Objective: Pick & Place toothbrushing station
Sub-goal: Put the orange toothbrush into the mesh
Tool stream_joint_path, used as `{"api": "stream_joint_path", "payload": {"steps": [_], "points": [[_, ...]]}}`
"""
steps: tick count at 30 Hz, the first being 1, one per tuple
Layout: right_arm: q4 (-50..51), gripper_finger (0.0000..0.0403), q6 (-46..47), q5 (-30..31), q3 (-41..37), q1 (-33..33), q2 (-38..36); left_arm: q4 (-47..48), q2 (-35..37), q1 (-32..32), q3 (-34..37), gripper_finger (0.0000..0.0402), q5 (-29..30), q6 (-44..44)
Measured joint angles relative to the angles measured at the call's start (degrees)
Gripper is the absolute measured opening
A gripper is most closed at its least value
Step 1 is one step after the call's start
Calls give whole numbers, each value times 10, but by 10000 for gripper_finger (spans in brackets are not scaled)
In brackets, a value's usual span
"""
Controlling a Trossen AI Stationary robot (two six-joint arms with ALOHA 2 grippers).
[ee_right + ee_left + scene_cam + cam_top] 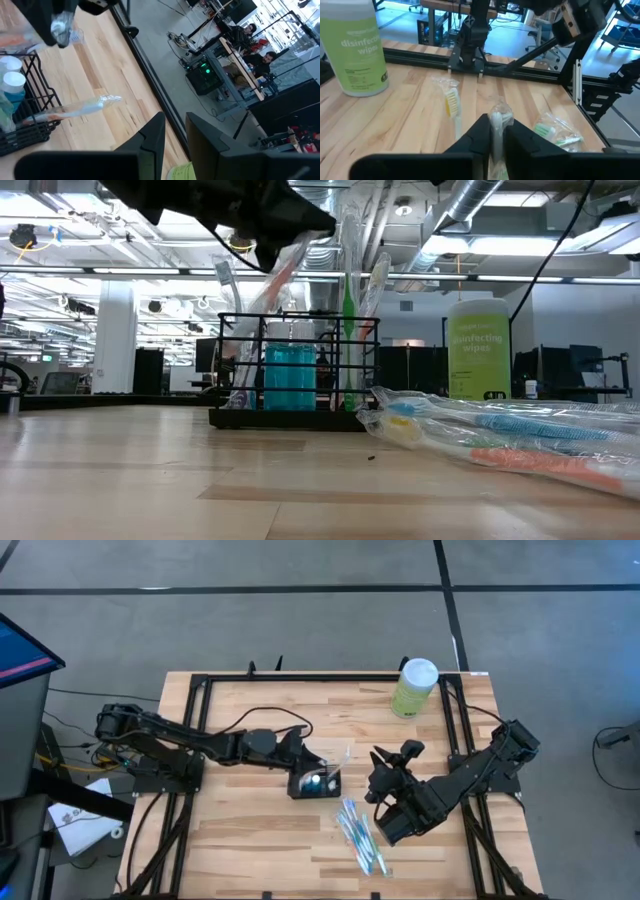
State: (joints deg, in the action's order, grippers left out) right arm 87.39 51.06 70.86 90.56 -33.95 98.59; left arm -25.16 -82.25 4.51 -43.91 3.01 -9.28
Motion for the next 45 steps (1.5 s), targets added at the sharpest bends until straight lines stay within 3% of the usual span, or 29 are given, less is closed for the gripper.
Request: {"api": "stream_joint_path", "payload": {"steps": [4, 11, 20, 27, 45], "points": [[0, 67, 0, -4, 0, 0, 0, 12, 18, 5, 1, 41, 6, 0], [-1, 67, 0, -5, 0, 0, 0, 32, 60, 29, 18, 16, 46, 11], [-9, 67, -2, -5, 0, 0, 0, 32, 132, 91, 96, 38, 198, 0], [-12, 67, -2, -5, 0, 0, 0, 29, 185, 118, 134, 20, 250, 0], [-13, 67, -2, -4, 0, 0, 0, 6, 167, 127, 164, 34, 266, -55]]}}
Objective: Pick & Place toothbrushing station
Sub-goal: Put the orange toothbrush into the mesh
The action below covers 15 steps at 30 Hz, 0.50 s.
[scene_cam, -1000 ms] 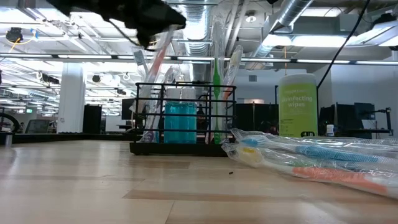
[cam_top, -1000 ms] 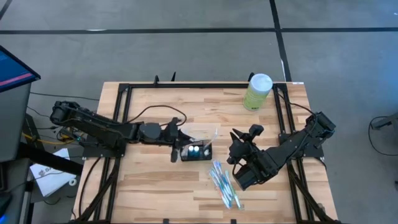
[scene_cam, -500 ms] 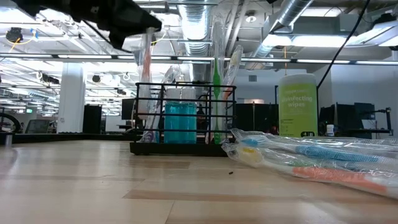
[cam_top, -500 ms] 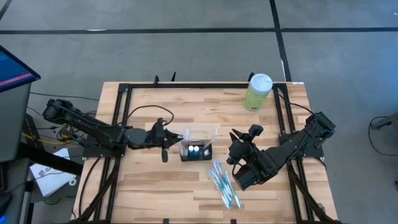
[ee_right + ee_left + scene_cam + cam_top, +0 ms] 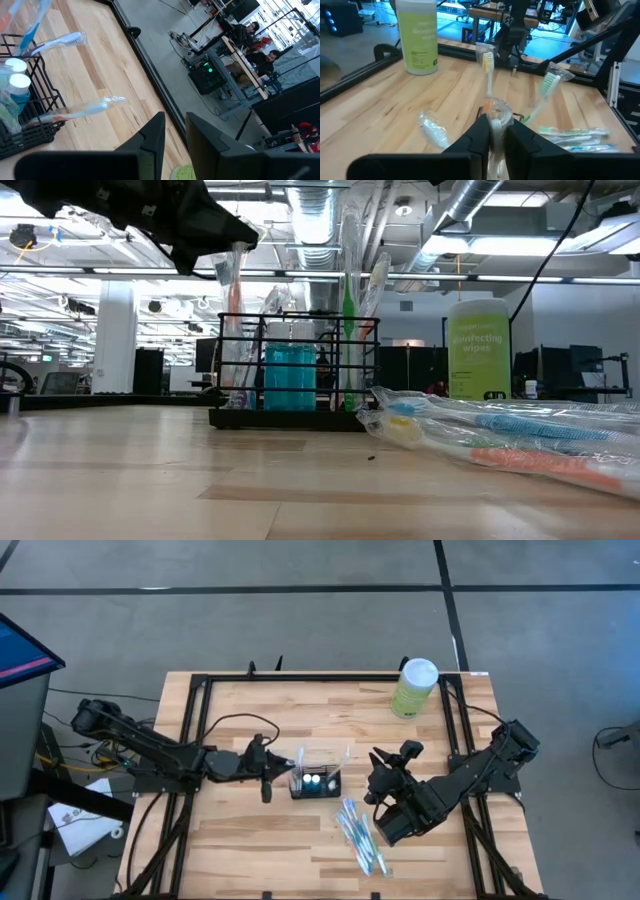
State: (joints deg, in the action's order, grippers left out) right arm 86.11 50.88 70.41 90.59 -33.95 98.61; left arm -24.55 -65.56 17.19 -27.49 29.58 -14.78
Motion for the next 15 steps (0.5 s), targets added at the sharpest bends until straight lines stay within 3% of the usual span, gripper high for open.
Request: {"api": "stream_joint_path", "payload": {"steps": [8, 15], "points": [[-1, 67, 1, 0, 0, 0, 0, -7, -41, 0, 6, 31, 11, -29], [-5, 67, 1, -13, 0, 0, 0, -14, -27, 14, 7, 53, 10, -19]]}}
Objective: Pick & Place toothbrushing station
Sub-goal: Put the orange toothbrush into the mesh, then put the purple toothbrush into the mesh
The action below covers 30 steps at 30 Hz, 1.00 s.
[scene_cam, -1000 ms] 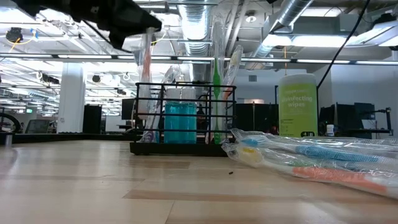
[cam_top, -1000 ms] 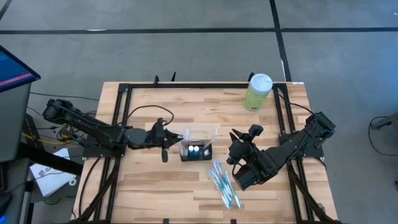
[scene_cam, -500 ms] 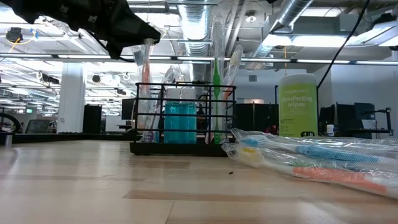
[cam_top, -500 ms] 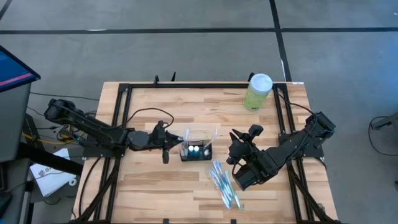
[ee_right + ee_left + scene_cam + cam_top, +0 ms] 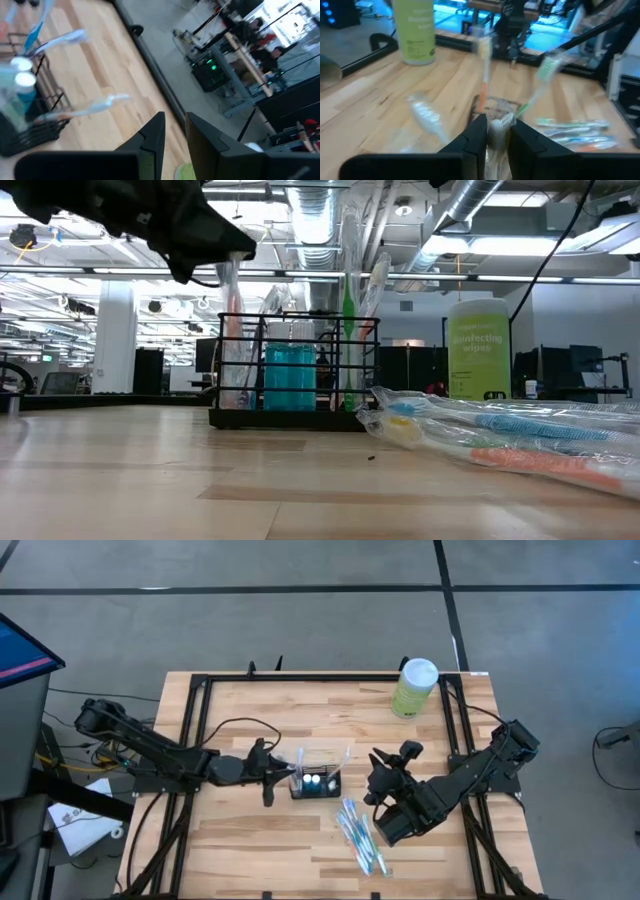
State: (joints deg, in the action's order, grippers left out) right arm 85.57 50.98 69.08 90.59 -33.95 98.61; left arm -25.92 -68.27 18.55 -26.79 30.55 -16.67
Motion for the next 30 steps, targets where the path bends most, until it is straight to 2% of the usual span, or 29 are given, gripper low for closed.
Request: {"api": "stream_joint_path", "payload": {"steps": [14, 19, 22, 30], "points": [[-28, 67, -6, -105, 0, 0, 0, 31, 15, 8, 0, 104, 0, 12], [-71, 67, -41, -138, 0, -2, 0, 32, 17, 8, 0, 132, 5, 17], [-100, 67, -60, -144, 0, -5, 1, 27, 33, 8, 0, 150, 23, 29], [-115, 67, -65, -216, 0, -1, 33, 31, 79, 22, 0, 172, 25, 61]]}}
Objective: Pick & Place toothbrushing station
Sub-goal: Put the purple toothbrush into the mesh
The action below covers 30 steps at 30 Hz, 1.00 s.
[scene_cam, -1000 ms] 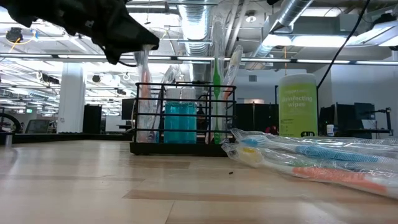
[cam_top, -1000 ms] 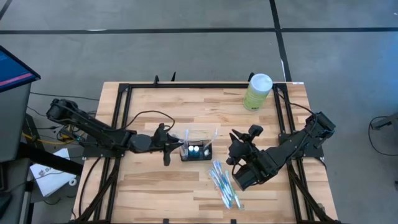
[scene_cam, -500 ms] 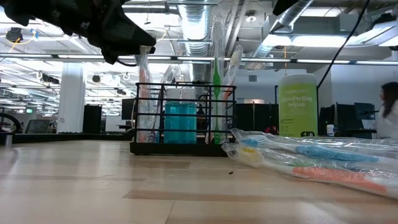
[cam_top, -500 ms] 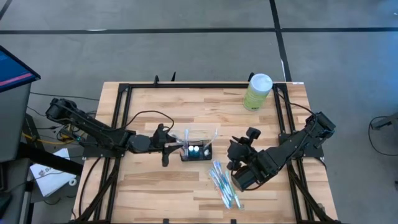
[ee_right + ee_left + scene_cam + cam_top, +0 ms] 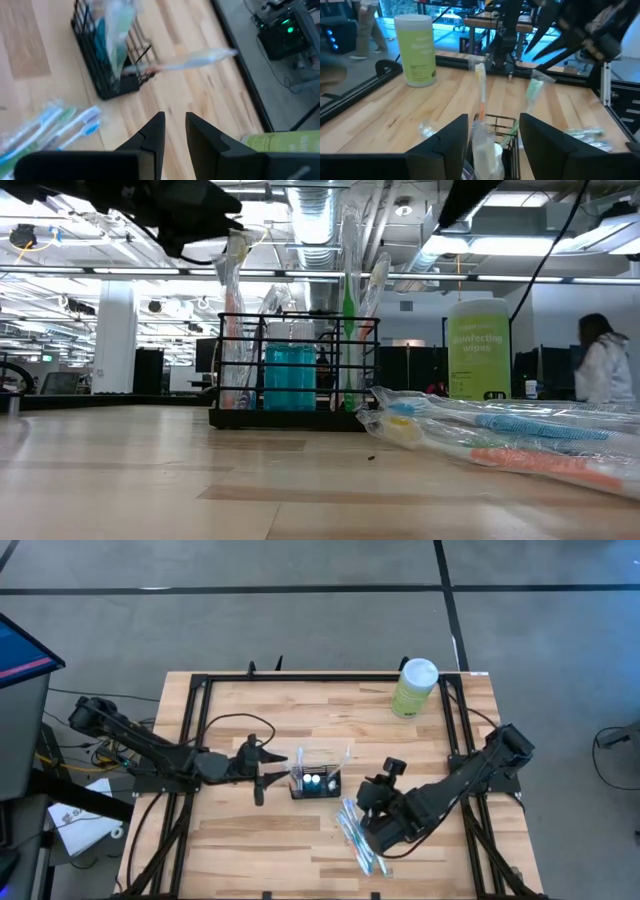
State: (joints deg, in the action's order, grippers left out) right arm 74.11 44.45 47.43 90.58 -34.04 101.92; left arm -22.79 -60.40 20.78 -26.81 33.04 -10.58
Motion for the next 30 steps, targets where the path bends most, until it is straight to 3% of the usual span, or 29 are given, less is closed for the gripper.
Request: {"api": "stream_joint_path", "payload": {"steps": [10, 25, 30], "points": [[-18, 67, 56, -66, -29, 0, 24, 2, 35, 29, 0, 158, 0, 13], [-338, 66, 36, -198, -224, 21, -35, -5, 35, 34, 0, 154, 0, 14], [-428, 63, 32, -269, -276, 35, -64, -6, 38, 34, 0, 154, 0, 16]]}}
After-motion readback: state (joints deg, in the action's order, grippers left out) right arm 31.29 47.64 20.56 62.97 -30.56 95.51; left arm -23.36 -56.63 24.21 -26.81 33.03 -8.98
